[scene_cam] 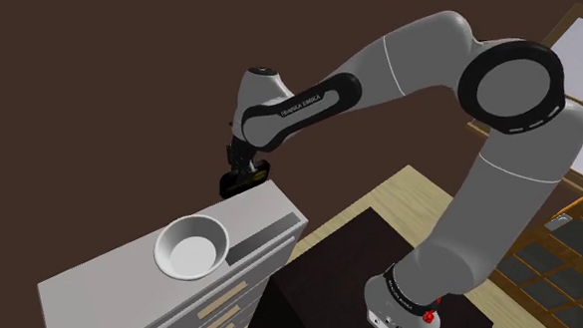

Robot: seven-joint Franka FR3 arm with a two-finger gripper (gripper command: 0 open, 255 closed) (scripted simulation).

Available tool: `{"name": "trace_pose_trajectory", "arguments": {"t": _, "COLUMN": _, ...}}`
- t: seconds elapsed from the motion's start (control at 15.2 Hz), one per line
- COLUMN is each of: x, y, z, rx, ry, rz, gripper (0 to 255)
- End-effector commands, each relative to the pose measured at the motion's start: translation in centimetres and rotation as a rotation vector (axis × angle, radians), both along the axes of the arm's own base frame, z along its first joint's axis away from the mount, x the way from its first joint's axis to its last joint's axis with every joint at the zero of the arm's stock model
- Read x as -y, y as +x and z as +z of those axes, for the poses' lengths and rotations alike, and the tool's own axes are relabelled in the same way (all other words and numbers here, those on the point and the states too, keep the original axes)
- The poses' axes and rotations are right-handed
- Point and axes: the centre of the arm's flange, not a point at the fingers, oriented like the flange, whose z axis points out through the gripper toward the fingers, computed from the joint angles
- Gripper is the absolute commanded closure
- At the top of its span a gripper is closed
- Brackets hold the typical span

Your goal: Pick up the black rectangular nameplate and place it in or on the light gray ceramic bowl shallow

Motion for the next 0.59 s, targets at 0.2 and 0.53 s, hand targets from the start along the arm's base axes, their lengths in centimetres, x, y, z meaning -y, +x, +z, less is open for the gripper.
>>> {"name": "trace_pose_trajectory", "arguments": {"t": 0.2, "x": -6.1, "y": -2.0, "z": 0.8, "rx": 0.0, "ry": 0.0, "rz": -0.001, "gripper": 255}}
{"name": "trace_pose_trajectory", "arguments": {"t": 0.53, "x": -12.4, "y": -3.9, "z": 1.5, "rx": 0.0, "ry": 0.0, "rz": -0.001, "gripper": 255}}
